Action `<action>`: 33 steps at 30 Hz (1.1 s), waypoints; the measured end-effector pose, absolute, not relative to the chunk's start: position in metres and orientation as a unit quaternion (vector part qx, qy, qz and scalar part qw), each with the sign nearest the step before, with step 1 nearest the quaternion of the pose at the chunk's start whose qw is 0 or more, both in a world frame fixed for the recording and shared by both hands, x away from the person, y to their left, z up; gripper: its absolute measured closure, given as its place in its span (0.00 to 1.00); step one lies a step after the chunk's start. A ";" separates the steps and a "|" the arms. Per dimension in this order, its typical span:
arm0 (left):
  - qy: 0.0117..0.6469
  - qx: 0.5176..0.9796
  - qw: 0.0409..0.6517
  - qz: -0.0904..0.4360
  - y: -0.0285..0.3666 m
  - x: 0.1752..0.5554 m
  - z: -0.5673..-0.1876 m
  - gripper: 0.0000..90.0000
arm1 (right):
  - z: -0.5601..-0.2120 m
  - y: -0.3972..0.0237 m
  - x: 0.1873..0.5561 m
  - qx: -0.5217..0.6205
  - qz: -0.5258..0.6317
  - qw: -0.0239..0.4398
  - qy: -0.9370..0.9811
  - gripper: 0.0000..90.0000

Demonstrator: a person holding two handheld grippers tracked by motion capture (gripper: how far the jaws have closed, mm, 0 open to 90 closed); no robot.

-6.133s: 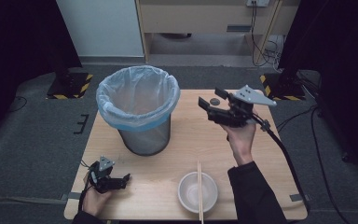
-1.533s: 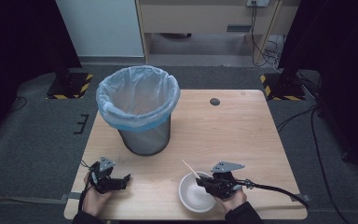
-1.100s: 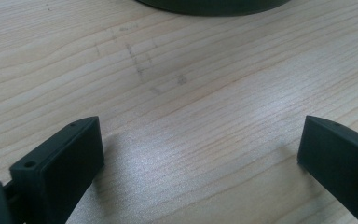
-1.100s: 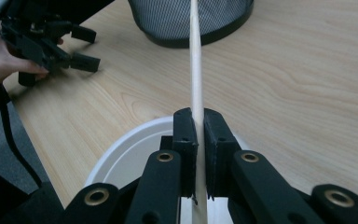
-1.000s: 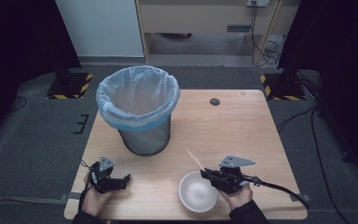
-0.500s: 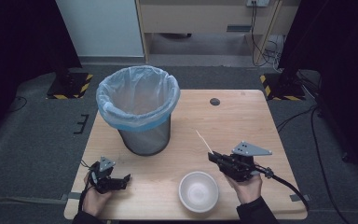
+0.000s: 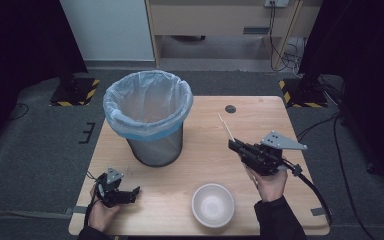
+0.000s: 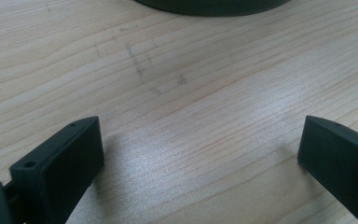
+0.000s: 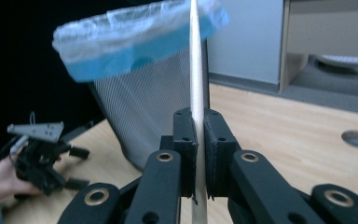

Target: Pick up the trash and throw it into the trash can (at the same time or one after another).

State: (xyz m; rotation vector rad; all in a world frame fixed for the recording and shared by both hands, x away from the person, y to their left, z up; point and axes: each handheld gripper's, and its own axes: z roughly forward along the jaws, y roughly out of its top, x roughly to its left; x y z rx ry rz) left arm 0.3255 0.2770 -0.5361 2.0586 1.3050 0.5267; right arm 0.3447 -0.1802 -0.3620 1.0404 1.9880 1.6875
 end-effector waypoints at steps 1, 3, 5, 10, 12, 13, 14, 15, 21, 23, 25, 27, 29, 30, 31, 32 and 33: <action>0.496 0.783 0.318 0.200 0.277 0.326 -0.536 0.00 | -0.359 -0.180 0.346 0.364 0.596 0.171 0.695 0.95; 0.496 0.783 0.318 0.200 0.277 0.326 -0.536 0.00 | -0.352 -0.180 0.349 0.359 0.601 0.176 0.692 0.95; 0.496 0.783 0.318 0.200 0.277 0.326 -0.536 0.00 | -0.345 -0.179 0.352 0.354 0.607 0.182 0.688 0.95; 0.496 0.783 0.318 0.200 0.277 0.326 -0.536 0.00 | -0.324 -0.177 0.360 0.344 0.620 0.195 0.678 0.95; 0.496 0.783 0.319 0.200 0.277 0.326 -0.536 0.00 | -0.316 -0.174 0.363 0.340 0.624 0.200 0.674 0.95; 0.495 0.783 0.318 0.200 0.277 0.326 -0.536 0.00 | -0.312 -0.172 0.364 0.338 0.627 0.201 0.673 0.95; 0.495 0.783 0.318 0.200 0.277 0.326 -0.536 0.00 | -0.309 -0.170 0.366 0.336 0.630 0.201 0.671 0.95; 0.495 0.783 0.319 0.200 0.277 0.326 -0.536 0.00 | -0.306 -0.169 0.367 0.334 0.632 0.203 0.670 0.95; 0.495 0.783 0.319 0.200 0.277 0.326 -0.536 0.00 | -0.286 -0.151 0.377 0.316 0.647 0.218 0.659 0.95; 0.495 0.783 0.318 0.200 0.277 0.326 -0.536 0.00 | -0.282 -0.145 0.379 0.310 0.652 0.223 0.655 0.95; 0.495 0.783 0.319 0.200 0.277 0.326 -0.536 0.00 | -0.276 -0.137 0.383 0.304 0.657 0.229 0.651 0.95; 0.495 0.784 0.319 0.200 0.277 0.326 -0.536 0.00 | -0.272 -0.132 0.386 0.302 0.662 0.229 0.647 0.95; 0.495 0.784 0.319 0.200 0.277 0.326 -0.536 0.00 | -0.269 -0.128 0.389 0.301 0.669 0.226 0.640 0.95; 0.495 0.784 0.319 0.200 0.277 0.326 -0.536 0.00 | -0.268 -0.126 0.390 0.301 0.673 0.226 0.637 0.95; 0.495 0.784 0.319 0.200 0.277 0.326 -0.536 0.00 | -0.264 -0.122 0.392 0.300 0.674 0.231 0.634 0.95; 0.495 0.784 0.319 0.200 0.277 0.326 -0.536 0.00 | -0.264 -0.122 0.392 0.300 0.674 0.231 0.634 0.95; 0.495 0.784 0.319 0.200 0.277 0.326 -0.536 0.00 | -0.263 -0.120 0.393 0.299 0.674 0.233 0.634 0.95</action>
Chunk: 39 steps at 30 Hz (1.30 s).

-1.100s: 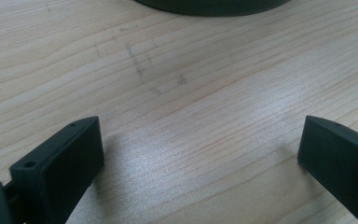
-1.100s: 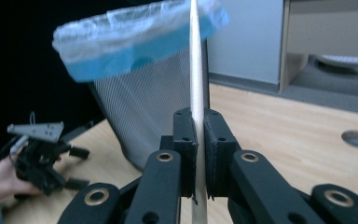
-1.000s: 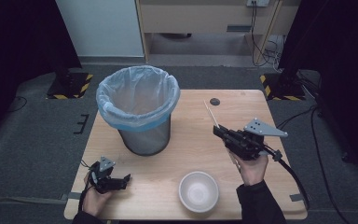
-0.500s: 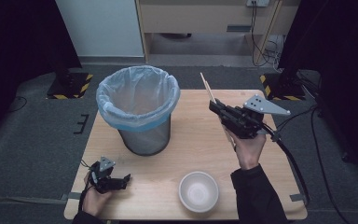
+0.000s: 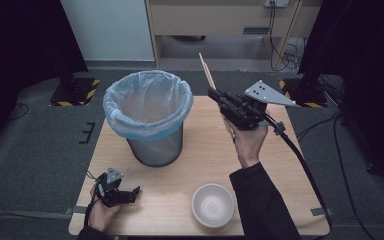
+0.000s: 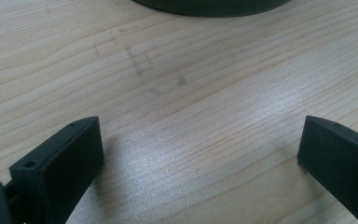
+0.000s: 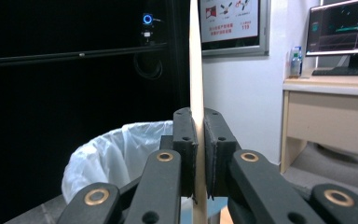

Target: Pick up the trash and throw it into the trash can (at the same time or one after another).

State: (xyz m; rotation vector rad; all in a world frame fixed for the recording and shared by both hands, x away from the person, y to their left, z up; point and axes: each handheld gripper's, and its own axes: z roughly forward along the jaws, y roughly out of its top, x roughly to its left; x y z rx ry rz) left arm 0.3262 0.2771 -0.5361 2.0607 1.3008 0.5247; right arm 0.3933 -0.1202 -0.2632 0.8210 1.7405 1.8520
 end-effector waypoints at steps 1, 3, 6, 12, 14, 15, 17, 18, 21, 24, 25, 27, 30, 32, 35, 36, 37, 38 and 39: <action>0.495 0.784 0.319 0.200 0.277 0.326 -0.536 0.00 | -0.261 -0.117 0.395 0.298 0.674 0.235 0.633 0.95; 0.495 0.784 0.319 0.200 0.277 0.326 -0.536 0.00 | -0.258 -0.113 0.397 0.296 0.674 0.238 0.634 0.95; 0.495 0.784 0.319 0.199 0.277 0.326 -0.536 0.00 | -0.254 -0.106 0.399 0.292 0.673 0.241 0.634 0.95; 0.494 0.784 0.318 0.199 0.277 0.326 -0.536 0.00 | -0.248 -0.094 0.405 0.290 0.678 0.240 0.631 0.95; 0.495 0.783 0.319 0.200 0.277 0.326 -0.536 0.00 | -0.246 -0.090 0.406 0.289 0.678 0.240 0.632 0.95; 0.494 0.784 0.318 0.199 0.277 0.326 -0.536 0.00 | -0.244 -0.087 0.407 0.286 0.677 0.243 0.633 0.95; 0.494 0.784 0.318 0.199 0.277 0.326 -0.536 0.00 | -0.242 -0.082 0.409 0.285 0.680 0.242 0.631 0.95; 0.494 0.784 0.319 0.199 0.277 0.326 -0.536 0.00 | -0.241 -0.080 0.410 0.286 0.679 0.243 0.631 0.95; 0.494 0.784 0.319 0.199 0.277 0.326 -0.536 0.00 | -0.239 -0.075 0.414 0.285 0.682 0.244 0.628 0.95; 0.495 0.784 0.319 0.199 0.277 0.326 -0.536 0.00 | -0.239 -0.069 0.418 0.283 0.683 0.242 0.628 0.95; 0.495 0.784 0.319 0.199 0.277 0.326 -0.536 0.00 | -0.239 -0.068 0.419 0.283 0.684 0.239 0.628 0.95; 0.495 0.784 0.319 0.199 0.277 0.326 -0.536 0.00 | -0.240 -0.063 0.420 0.282 0.681 0.242 0.631 0.95; 0.495 0.783 0.319 0.200 0.277 0.326 -0.536 0.00 | -0.240 -0.056 0.424 0.280 0.678 0.243 0.634 0.95; 0.495 0.783 0.319 0.200 0.277 0.326 -0.536 0.00 | -0.240 -0.052 0.426 0.279 0.681 0.241 0.633 0.95; 0.495 0.783 0.319 0.200 0.277 0.326 -0.536 0.00 | -0.241 -0.046 0.431 0.281 0.679 0.245 0.633 0.95; 0.495 0.783 0.319 0.200 0.277 0.326 -0.536 0.00 | -0.241 -0.043 0.434 0.280 0.679 0.247 0.632 0.95; 0.495 0.783 0.319 0.200 0.277 0.326 -0.536 0.00 | -0.241 -0.043 0.434 0.280 0.679 0.247 0.632 0.95; 0.495 0.783 0.319 0.200 0.277 0.326 -0.536 0.00 | -0.242 -0.042 0.435 0.280 0.679 0.248 0.632 0.95; 0.495 0.783 0.320 0.200 0.277 0.326 -0.536 0.00 | -0.242 -0.040 0.437 0.279 0.679 0.249 0.633 0.95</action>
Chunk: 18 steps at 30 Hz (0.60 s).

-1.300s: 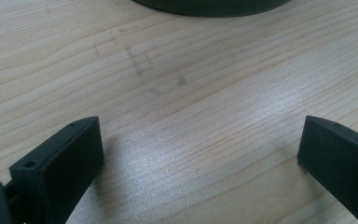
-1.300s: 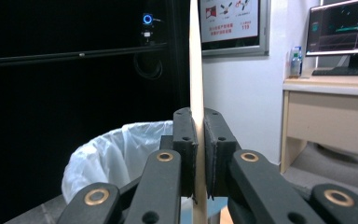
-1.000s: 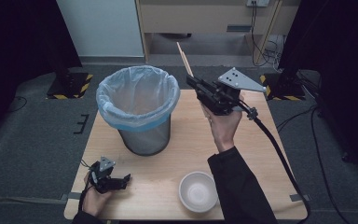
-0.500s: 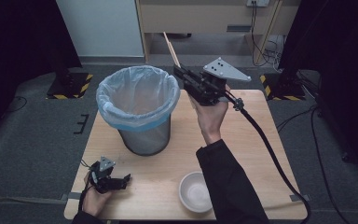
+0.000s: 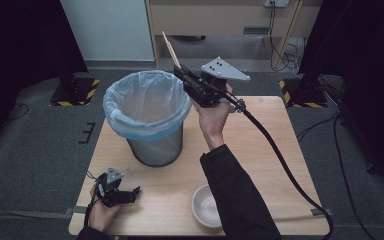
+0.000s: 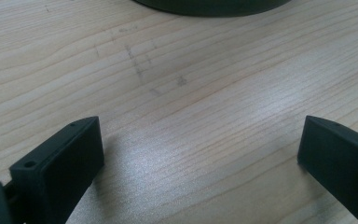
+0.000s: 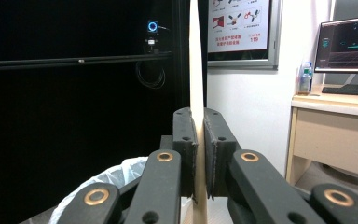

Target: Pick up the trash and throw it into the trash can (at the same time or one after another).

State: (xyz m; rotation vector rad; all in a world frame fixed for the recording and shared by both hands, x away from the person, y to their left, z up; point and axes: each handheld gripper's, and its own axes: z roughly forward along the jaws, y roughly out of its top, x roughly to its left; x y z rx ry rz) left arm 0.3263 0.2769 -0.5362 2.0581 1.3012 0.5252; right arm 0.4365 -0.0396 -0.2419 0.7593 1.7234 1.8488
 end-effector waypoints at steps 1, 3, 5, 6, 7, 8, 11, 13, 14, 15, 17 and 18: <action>0.495 0.783 0.320 0.199 0.277 0.326 -0.536 0.00 | -0.242 -0.038 0.438 0.278 0.679 0.249 0.632 0.95; 0.495 0.783 0.320 0.200 0.277 0.326 -0.536 0.00 | -0.242 -0.037 0.441 0.281 0.685 0.243 0.627 0.95; 0.494 0.783 0.320 0.199 0.277 0.326 -0.536 0.00 | -0.244 -0.037 0.447 0.288 0.689 0.236 0.622 0.95; 0.494 0.783 0.320 0.199 0.277 0.326 -0.536 0.00 | -0.244 -0.037 0.450 0.290 0.688 0.235 0.622 0.95; 0.494 0.783 0.320 0.199 0.277 0.326 -0.536 0.00 | -0.245 -0.036 0.452 0.292 0.686 0.234 0.624 0.95; 0.494 0.784 0.320 0.199 0.277 0.327 -0.536 0.00 | -0.245 -0.035 0.453 0.292 0.685 0.235 0.625 0.95; 0.494 0.784 0.319 0.199 0.277 0.327 -0.536 0.00 | -0.245 -0.029 0.456 0.287 0.683 0.234 0.629 0.95; 0.493 0.784 0.320 0.199 0.277 0.327 -0.536 0.00 | -0.245 -0.025 0.458 0.284 0.682 0.234 0.632 0.95; 0.493 0.784 0.320 0.199 0.277 0.327 -0.536 0.00 | -0.245 -0.023 0.458 0.283 0.681 0.232 0.634 0.95; 0.493 0.784 0.320 0.199 0.277 0.327 -0.536 0.00 | -0.246 -0.022 0.459 0.283 0.681 0.231 0.634 0.95; 0.493 0.784 0.320 0.199 0.277 0.327 -0.536 0.00 | -0.246 -0.018 0.462 0.283 0.680 0.228 0.637 0.95; 0.493 0.784 0.320 0.199 0.277 0.327 -0.536 0.00 | -0.245 -0.017 0.463 0.283 0.679 0.228 0.638 0.95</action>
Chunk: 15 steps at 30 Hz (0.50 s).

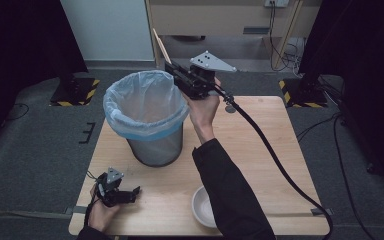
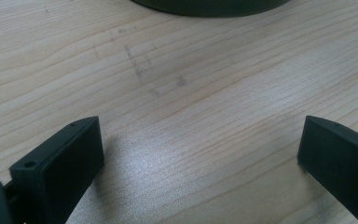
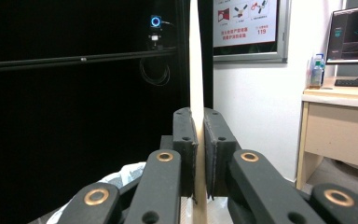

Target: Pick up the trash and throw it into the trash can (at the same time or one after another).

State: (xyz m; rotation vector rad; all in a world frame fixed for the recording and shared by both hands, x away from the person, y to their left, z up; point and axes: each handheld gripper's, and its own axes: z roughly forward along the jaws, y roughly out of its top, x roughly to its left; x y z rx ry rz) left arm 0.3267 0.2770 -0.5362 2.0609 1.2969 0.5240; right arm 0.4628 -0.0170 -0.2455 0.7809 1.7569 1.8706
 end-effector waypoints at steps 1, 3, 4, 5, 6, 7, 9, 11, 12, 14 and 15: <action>0.493 0.784 0.320 0.199 0.277 0.327 -0.536 0.00 | -0.245 -0.016 0.464 0.284 0.680 0.224 0.638 0.95; 0.493 0.784 0.320 0.199 0.277 0.327 -0.536 0.00 | -0.244 -0.012 0.466 0.283 0.680 0.222 0.639 0.95; 0.493 0.784 0.320 0.199 0.277 0.327 -0.536 0.00 | -0.244 -0.010 0.467 0.281 0.679 0.223 0.640 0.95; 0.493 0.784 0.320 0.200 0.277 0.327 -0.536 0.00 | -0.244 -0.009 0.467 0.281 0.679 0.221 0.642 0.95; 0.493 0.784 0.320 0.200 0.277 0.327 -0.536 0.00 | -0.243 -0.007 0.468 0.281 0.677 0.221 0.643 0.95; 0.493 0.784 0.320 0.200 0.277 0.327 -0.536 0.00 | -0.243 -0.006 0.469 0.280 0.674 0.223 0.646 0.95; 0.493 0.784 0.321 0.200 0.277 0.327 -0.536 0.00 | -0.242 -0.003 0.471 0.279 0.673 0.223 0.648 0.95; 0.493 0.784 0.321 0.199 0.277 0.327 -0.536 0.00 | -0.240 0.000 0.472 0.278 0.674 0.222 0.647 0.95; 0.493 0.784 0.320 0.199 0.277 0.327 -0.536 0.00 | -0.240 0.001 0.473 0.278 0.676 0.221 0.646 0.95; 0.493 0.784 0.320 0.199 0.277 0.327 -0.536 0.00 | -0.239 0.002 0.475 0.281 0.678 0.216 0.645 0.95; 0.493 0.784 0.320 0.199 0.277 0.327 -0.536 0.00 | -0.239 0.003 0.475 0.280 0.677 0.218 0.645 0.95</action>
